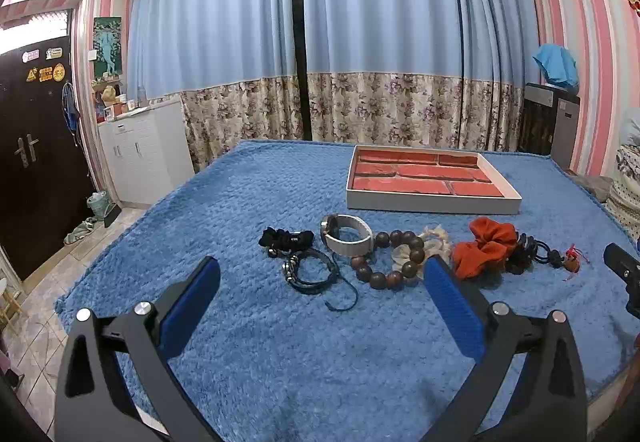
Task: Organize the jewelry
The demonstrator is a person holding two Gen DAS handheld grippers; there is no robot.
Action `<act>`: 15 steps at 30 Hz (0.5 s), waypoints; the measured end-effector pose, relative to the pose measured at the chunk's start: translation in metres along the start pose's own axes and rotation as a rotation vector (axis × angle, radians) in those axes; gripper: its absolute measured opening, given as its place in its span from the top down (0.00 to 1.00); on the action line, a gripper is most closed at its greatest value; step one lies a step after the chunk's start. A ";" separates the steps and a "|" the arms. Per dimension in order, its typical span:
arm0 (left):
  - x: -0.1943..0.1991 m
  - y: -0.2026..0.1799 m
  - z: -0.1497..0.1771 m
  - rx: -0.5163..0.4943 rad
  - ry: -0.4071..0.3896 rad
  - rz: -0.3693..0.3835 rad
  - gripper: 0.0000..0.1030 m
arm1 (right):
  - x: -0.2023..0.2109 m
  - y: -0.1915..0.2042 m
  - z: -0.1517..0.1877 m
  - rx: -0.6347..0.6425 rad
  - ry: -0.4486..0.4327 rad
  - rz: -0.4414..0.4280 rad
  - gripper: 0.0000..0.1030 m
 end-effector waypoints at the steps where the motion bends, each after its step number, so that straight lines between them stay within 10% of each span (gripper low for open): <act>1: -0.002 0.003 0.000 0.005 -0.002 0.001 0.04 | 0.000 -0.001 0.000 0.002 0.000 0.002 0.04; 15: -0.039 0.030 0.017 -0.001 0.014 0.102 0.04 | -0.004 0.060 -0.003 0.043 -0.040 0.005 0.04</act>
Point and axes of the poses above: each gripper's, at about its wrist camera, not at the fingertips, and x roughly against the way its jaws point, y to its left, z to its underside, the point moved 5 cm from there along -x, roughly the way its jaws point, and after that the axes turned 11 degrees about -y, right-handed, at the moved point
